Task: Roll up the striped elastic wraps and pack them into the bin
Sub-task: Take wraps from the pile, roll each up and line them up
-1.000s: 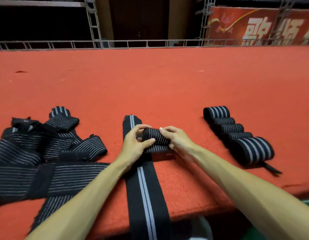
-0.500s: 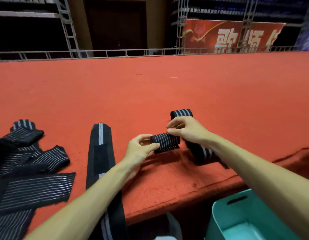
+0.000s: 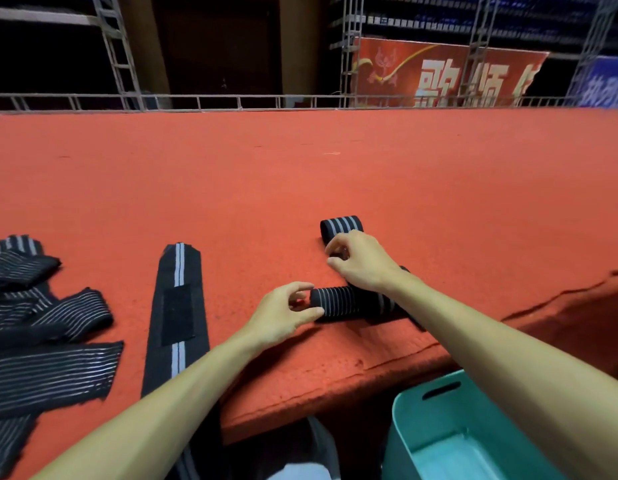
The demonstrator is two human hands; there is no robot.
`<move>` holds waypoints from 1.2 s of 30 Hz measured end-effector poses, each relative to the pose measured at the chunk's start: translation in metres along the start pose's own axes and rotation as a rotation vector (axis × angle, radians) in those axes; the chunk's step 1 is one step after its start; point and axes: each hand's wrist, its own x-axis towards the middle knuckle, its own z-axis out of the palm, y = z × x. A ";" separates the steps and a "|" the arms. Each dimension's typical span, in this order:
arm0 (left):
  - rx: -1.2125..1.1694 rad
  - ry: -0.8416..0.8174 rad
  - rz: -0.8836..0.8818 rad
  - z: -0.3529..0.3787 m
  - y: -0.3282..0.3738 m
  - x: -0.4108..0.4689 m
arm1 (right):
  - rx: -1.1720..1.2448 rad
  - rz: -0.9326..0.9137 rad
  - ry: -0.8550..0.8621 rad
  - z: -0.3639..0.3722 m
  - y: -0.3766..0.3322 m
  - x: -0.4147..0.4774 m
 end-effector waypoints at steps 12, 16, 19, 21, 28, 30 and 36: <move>0.328 0.205 -0.005 -0.171 -0.050 -0.114 | -0.012 -0.233 -0.185 0.064 -0.127 0.004; 0.417 0.357 -0.054 -0.218 -0.084 -0.158 | 0.056 -0.272 -0.295 0.101 -0.182 0.003; 0.527 0.423 -0.094 -0.237 -0.109 -0.182 | 0.065 -0.287 -0.399 0.127 -0.215 0.003; 0.578 0.394 -0.103 -0.242 -0.127 -0.194 | 0.055 -0.269 -0.464 0.147 -0.231 0.004; 0.602 0.328 -0.076 -0.242 -0.147 -0.202 | -0.058 -0.225 -0.534 0.177 -0.255 0.009; 0.602 0.330 -0.070 -0.243 -0.143 -0.200 | 0.158 -0.199 -0.527 0.166 -0.254 0.011; 0.559 0.348 -0.033 -0.242 -0.119 -0.184 | 0.795 -0.056 -0.385 0.120 -0.252 0.006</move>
